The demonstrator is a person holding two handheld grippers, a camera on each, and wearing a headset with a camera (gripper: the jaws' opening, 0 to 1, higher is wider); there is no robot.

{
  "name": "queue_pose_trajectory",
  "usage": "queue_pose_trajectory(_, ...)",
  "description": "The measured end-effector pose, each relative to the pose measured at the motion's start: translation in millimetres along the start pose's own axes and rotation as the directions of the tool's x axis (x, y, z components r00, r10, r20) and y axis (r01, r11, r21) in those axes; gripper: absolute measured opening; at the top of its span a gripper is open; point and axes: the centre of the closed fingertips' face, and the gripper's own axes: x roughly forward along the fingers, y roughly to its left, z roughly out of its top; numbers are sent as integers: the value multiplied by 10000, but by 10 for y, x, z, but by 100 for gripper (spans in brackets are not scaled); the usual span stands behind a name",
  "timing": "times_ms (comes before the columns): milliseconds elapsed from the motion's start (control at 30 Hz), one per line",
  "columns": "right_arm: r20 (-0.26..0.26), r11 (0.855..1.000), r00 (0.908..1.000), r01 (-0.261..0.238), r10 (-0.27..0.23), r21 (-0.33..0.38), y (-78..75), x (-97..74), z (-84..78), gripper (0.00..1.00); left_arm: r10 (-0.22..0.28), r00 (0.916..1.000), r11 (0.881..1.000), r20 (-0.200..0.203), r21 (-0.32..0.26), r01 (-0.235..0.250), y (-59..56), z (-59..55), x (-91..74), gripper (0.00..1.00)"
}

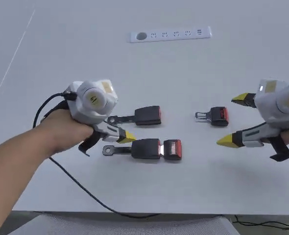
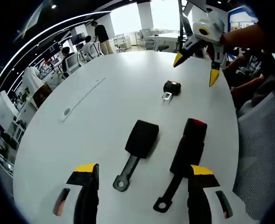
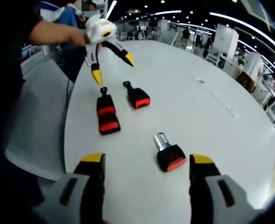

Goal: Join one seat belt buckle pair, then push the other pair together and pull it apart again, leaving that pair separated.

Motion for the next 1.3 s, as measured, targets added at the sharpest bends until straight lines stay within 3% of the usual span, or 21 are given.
queue_pose_trajectory(167, 308, 9963, 9990, 287, -313, 814, 166, -156, -29, 86, 449, 9990, 9943, -4, -969, -447, -91, -274, -287, 86)
queue_pose_trajectory(333, 513, 9923, 9953, 772, -825, 965, 247, -316, -54, 93, 950, 9946, 9827, 427, -1633, -868, -156, -360, -514, 91)
queue_pose_trajectory(400, 604, 9861, 9909, 1122, -1203, 1225, 238, -386, -81, 96, 1114, 9929, 9760, 425, -1929, -1013, -179, -417, -566, 95)
queue_pose_trajectory(500, 782, 9720, 9879, 1154, -1338, 2045, 290, -452, -120, 100, 1186, 9909, 9694, 639, -2233, -1017, -268, -454, -678, 96)
queue_pose_trajectory(600, 808, 9699, 9834, 1439, -1623, 1965, 298, -498, -133, 100, 1390, 9863, 9616, 884, -2500, -1131, -293, -484, -754, 99)
queue_pose_trajectory(700, 700, 9689, 9797, 1732, -1879, 1770, 312, -521, -141, 100, 1577, 9836, 9559, 875, -2633, -1298, -301, -587, -788, 100)
queue_pose_trajectory(933, 978, 9721, 9722, 2005, -2128, 1217, 416, -507, -57, 100, 2143, 9638, 9306, 1588, -3331, -1520, -315, -586, -943, 100)
queue_pose_trajectory(967, 1018, 9716, 9713, 2022, -2151, 1228, 421, -500, -66, 100, 2330, 9523, 9257, 1973, -3450, -1551, -320, -532, -972, 100)
queue_pose_trajectory(1067, 965, 9676, 9708, 2041, -2195, 1484, 428, -482, -121, 100, 2533, 9386, 9239, 2344, -3461, -1629, -353, -515, -1008, 100)
queue_pose_trajectory(1200, 936, 9657, 9727, 1941, -2122, 1722, 503, -494, -152, 100, 2553, 9326, 9314, 2550, -3237, -1665, -430, -515, -1013, 100)
queue_pose_trajectory(1233, 1123, 9636, 9703, 1912, -2143, 1869, 523, -517, -137, 100, 2576, 9320, 9312, 2548, -3228, -1691, -439, -517, -1018, 100)
queue_pose_trajectory(1267, 1479, 9602, 9610, 2042, -2337, 1907, 504, -538, -83, 100, 2598, 9320, 9299, 2527, -3257, -1709, -442, -523, -1023, 100)
queue_pose_trajectory(1300, 1454, 9584, 9600, 2098, -2394, 1933, 506, -562, -101, 100, 2608, 9315, 9292, 2535, -3277, -1710, -448, -524, -1029, 100)
